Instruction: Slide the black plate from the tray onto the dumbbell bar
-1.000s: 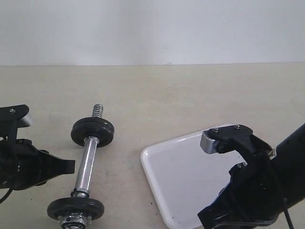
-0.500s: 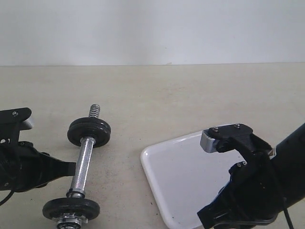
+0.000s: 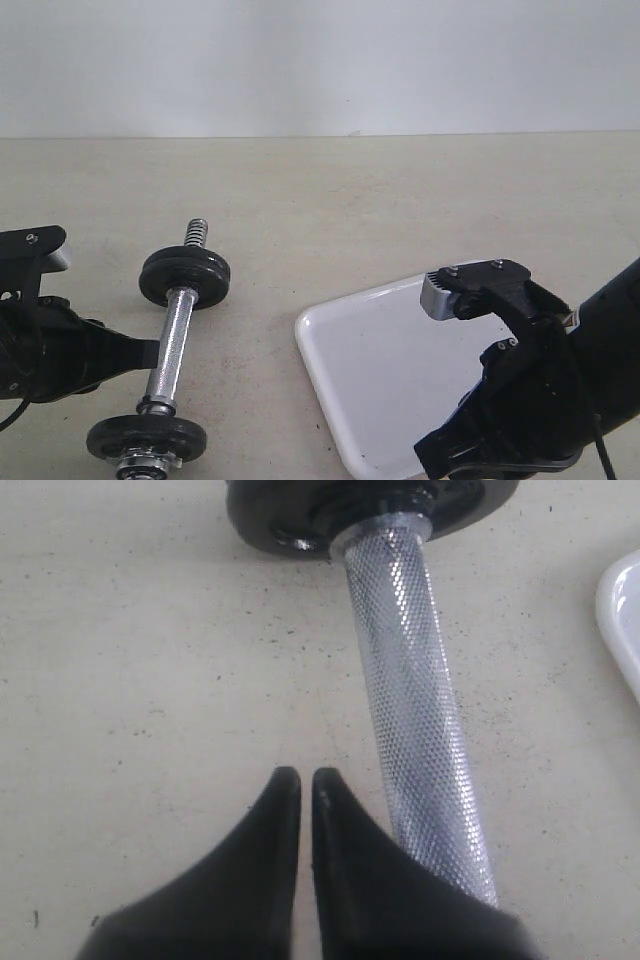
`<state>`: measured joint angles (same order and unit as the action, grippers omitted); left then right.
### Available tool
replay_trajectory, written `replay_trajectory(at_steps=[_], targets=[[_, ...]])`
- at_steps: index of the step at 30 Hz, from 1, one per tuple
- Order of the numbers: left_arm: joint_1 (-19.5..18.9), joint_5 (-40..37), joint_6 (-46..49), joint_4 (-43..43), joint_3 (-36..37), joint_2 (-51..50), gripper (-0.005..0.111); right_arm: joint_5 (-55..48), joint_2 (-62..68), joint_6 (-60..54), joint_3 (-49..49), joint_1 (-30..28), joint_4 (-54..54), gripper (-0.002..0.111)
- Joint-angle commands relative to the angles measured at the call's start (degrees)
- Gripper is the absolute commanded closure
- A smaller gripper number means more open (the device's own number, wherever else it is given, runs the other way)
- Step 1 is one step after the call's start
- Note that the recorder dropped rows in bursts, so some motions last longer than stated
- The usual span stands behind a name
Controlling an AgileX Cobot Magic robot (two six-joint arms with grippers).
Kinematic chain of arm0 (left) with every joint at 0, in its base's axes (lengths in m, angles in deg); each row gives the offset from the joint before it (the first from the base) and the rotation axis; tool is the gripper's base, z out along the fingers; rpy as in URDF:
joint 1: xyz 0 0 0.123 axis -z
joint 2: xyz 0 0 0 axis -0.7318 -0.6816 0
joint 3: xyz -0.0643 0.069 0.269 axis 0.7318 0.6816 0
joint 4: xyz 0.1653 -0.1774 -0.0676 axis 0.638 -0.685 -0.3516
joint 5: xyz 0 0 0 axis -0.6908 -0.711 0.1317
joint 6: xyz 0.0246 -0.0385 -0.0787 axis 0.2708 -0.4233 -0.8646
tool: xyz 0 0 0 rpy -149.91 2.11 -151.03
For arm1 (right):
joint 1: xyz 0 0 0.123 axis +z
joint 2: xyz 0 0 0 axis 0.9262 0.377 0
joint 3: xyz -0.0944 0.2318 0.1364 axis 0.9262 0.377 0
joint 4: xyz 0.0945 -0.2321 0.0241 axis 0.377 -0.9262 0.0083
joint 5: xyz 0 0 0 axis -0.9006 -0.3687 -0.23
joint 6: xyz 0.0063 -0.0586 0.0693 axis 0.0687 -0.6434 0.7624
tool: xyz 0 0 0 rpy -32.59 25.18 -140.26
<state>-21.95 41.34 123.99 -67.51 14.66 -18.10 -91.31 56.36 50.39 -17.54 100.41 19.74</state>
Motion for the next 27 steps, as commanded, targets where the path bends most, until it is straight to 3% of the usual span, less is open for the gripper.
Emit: replay_trajectory(at_steps=[1, 17, 21, 27], targets=[[0.2, 0.5, 0.3, -0.4, 0.3, -0.1, 0.102, 0.3, 0.0, -0.1, 0.2, 0.0, -0.3, 0.109], [0.2, -2.2, 0.2, -0.4, -1.3, 1.0, 0.102, 0.4, 0.0, -0.4, 0.2, 0.0, -0.3, 0.109], [0.2, -9.1, 0.2, -0.4, -5.0, 5.8, 0.102, 1.2, 0.0, -0.4, 0.2, 0.0, -0.3, 0.109], [0.2, -14.9, 0.2, -0.4, -13.4, 20.9, 0.102, 4.4, 0.1, -0.4, 2.9, 0.0, -0.3, 0.109]])
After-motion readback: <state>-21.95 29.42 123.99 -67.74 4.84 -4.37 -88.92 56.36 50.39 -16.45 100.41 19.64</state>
